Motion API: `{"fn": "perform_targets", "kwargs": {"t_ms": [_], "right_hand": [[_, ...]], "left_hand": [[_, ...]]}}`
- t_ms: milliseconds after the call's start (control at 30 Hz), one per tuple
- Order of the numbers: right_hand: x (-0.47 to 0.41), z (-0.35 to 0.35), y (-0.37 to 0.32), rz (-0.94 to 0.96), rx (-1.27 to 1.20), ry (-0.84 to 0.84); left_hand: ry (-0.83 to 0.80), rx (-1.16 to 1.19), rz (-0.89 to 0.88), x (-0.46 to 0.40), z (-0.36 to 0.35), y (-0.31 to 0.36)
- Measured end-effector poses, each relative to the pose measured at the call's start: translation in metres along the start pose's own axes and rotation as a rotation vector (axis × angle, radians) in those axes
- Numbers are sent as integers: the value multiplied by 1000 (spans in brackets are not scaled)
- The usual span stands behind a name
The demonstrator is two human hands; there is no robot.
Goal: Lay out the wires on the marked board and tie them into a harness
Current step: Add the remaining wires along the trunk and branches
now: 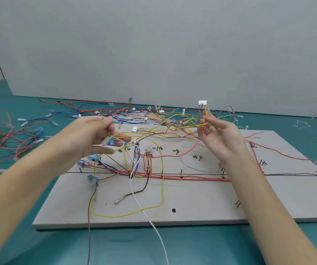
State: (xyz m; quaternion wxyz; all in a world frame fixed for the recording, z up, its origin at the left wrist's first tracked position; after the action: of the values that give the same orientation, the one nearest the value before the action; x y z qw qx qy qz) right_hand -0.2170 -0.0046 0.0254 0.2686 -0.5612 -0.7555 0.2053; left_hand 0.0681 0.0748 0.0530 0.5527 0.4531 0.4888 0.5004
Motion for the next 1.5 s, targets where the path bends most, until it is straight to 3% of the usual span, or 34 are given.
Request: {"fn": "perform_targets", "kwargs": {"t_ms": [133, 500, 733, 933, 1233, 1333, 1400, 1500], "right_hand": [[2, 0, 1, -5, -10, 7], [17, -20, -5, -61, -86, -214], [32, -33, 0, -88, 55, -323], [47, -58, 14, -86, 374, -448], [66, -82, 34, 61, 971, -460], [63, -76, 28, 62, 939, -390], [56, -66, 18, 173, 923, -219], [46, -56, 16, 405, 1183, -2]], "left_hand": [[-86, 186, 8, 0, -5, -4], [-99, -133, -16, -2, 4, -16], [-113, -275, -87, 1, -3, -4], [-120, -155, -332, 4, -30, 33], [-91, -47, -571, 4, -75, 58], [-13, -36, -608, 5, -70, 58], [81, -52, -630, 5, -58, 57], [141, 5, -586, 3, -43, 55]]}}
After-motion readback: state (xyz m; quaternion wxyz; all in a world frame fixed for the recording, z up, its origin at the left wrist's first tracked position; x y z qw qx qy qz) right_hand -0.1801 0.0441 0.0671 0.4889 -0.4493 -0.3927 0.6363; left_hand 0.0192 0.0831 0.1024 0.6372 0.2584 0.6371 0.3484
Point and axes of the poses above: each hand's wrist, its own x-axis away from the middle knuckle, its own z-axis out of the back of the hand, y = z × x, the point moved 5 cm from there along -x, towards the middle knuckle, and after that the axes turned 9 degrees about -z, right-handed, at the moved point
